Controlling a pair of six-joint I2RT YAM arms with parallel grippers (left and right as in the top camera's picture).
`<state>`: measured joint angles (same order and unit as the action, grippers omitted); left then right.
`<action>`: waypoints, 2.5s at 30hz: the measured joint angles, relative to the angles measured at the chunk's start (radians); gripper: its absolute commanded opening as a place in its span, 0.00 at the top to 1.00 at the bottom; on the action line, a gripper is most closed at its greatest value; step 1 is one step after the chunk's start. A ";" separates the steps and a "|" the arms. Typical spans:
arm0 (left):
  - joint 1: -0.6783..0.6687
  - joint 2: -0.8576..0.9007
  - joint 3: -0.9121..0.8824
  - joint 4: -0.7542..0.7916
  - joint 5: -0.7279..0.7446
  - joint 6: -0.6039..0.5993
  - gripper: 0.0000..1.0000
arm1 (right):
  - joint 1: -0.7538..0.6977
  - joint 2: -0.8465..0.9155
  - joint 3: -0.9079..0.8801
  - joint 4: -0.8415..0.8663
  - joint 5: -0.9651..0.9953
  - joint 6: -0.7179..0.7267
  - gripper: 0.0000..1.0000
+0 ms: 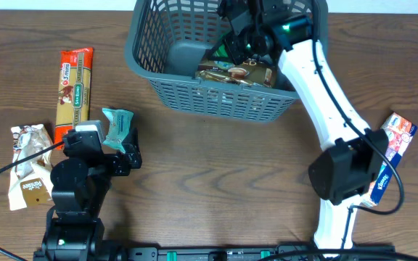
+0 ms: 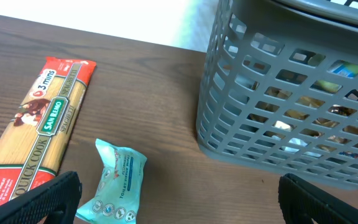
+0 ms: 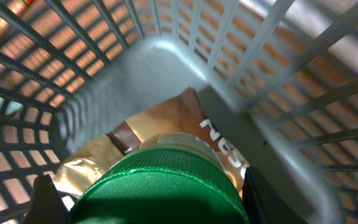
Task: Pack container
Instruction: 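Lower the jar into the basket and open the right gripper, then withdraw the right arm to the right side of the table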
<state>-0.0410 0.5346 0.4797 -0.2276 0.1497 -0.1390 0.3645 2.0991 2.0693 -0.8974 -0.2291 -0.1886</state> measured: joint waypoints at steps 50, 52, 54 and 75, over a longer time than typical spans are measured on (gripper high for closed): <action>0.000 0.000 0.000 -0.008 0.000 0.000 0.02 | -0.088 0.086 0.590 -0.412 0.212 0.207 0.01; 0.000 0.000 0.000 -0.008 0.000 0.000 0.02 | -0.119 0.085 0.640 -0.457 0.226 0.236 0.01; 0.000 0.000 0.000 -0.008 0.000 0.000 0.00 | -0.148 0.084 0.674 -0.492 0.231 0.263 0.01; 0.000 0.000 0.000 -0.008 0.000 0.000 0.02 | -0.558 -0.040 0.720 -0.797 0.237 0.447 0.01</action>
<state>-0.0410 0.5346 0.4797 -0.2356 0.1497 -0.1394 -0.1932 2.0594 2.7892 -1.6947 0.0074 0.2581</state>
